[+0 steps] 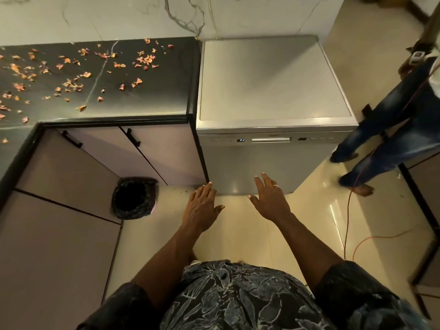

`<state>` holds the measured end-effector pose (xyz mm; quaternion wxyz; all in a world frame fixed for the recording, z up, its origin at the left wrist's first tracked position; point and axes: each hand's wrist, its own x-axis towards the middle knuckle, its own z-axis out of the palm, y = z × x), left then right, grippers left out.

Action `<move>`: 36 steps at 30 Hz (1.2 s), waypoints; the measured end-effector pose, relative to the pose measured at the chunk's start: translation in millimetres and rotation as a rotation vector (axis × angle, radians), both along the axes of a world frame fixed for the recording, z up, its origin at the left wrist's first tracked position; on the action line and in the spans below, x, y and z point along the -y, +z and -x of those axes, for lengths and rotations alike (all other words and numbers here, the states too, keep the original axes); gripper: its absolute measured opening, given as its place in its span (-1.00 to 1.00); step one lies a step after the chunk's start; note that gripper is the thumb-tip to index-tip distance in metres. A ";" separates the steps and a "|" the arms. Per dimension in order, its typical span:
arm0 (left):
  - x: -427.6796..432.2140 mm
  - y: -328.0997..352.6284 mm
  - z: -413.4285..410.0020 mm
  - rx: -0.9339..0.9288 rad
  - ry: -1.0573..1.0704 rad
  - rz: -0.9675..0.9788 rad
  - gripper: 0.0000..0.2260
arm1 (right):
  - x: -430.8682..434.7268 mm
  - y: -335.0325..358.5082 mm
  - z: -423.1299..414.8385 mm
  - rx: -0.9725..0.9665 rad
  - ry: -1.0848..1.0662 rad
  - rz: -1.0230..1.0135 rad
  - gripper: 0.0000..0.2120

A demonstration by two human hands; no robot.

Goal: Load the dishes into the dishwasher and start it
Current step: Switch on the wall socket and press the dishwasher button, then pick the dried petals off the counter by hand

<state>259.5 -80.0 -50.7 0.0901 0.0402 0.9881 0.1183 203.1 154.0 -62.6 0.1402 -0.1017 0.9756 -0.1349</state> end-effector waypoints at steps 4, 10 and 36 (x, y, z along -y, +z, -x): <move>5.4 4.6 -3.4 -0.001 0.034 -0.011 -0.46 | -4.6 -2.5 -1.4 0.027 -0.011 0.007 -0.40; 13.1 7.9 -11.4 -0.043 0.075 -0.030 -0.49 | 3.8 -0.7 -2.9 -0.002 0.013 0.016 -0.48; 192.3 70.3 9.3 -0.339 0.637 -0.264 -0.63 | 240.7 74.5 68.3 -0.178 0.143 0.491 -0.66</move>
